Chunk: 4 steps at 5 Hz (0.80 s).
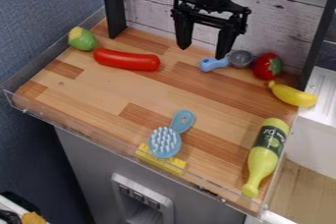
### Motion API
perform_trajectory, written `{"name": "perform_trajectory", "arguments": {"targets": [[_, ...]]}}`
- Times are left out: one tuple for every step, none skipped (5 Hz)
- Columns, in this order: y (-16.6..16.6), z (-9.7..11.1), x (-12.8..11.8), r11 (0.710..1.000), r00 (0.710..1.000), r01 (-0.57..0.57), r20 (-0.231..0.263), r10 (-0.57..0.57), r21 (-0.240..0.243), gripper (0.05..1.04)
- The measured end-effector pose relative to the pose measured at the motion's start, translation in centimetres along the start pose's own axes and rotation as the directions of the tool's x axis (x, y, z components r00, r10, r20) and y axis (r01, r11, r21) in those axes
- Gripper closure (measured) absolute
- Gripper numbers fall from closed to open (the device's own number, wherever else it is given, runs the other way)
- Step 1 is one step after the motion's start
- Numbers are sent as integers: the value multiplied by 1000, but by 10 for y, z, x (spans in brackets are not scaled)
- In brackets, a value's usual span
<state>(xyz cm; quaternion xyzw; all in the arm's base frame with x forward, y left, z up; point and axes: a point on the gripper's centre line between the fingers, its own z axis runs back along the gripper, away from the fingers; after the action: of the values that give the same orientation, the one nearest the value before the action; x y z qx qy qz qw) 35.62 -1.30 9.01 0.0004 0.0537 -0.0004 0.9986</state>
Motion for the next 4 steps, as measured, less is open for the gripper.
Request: {"name": "perform_trajectory", "arguments": {"targets": [[18, -3, 7, 990, 990, 141, -11, -141, 2, 84], [54, 1, 25, 950, 950, 311, -6, -311, 8, 84], [90, 1, 36, 863, 863, 505, -9, -505, 12, 87], [132, 4, 41, 771, 771, 637, -4, -637, 17, 85]]}}
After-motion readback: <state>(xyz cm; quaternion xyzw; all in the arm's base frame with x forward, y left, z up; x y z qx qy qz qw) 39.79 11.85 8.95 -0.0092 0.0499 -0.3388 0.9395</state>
